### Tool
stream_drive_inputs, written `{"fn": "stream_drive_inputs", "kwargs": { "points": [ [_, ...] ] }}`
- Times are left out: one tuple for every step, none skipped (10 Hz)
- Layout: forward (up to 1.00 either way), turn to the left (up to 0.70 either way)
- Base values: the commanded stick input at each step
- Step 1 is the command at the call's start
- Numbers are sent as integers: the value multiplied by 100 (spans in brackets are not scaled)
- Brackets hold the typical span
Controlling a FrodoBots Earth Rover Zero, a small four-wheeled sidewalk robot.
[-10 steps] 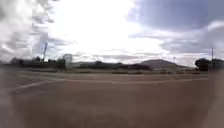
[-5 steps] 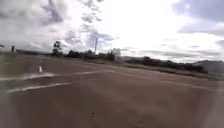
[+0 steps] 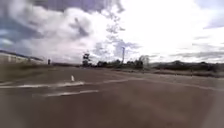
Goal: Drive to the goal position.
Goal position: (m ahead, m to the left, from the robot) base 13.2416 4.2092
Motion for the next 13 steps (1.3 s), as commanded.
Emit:
{"fn": "stream_drive_inputs", "kwargs": {
  "points": [
    [0, 100],
    [0, 100],
    [0, 100],
    [0, 100],
    [0, 100],
    [0, 100],
    [0, 80],
    [0, 50],
    [0, 20],
    [1, 1],
    [2, 4],
    [4, 7],
    [6, 11]
  ]
}}
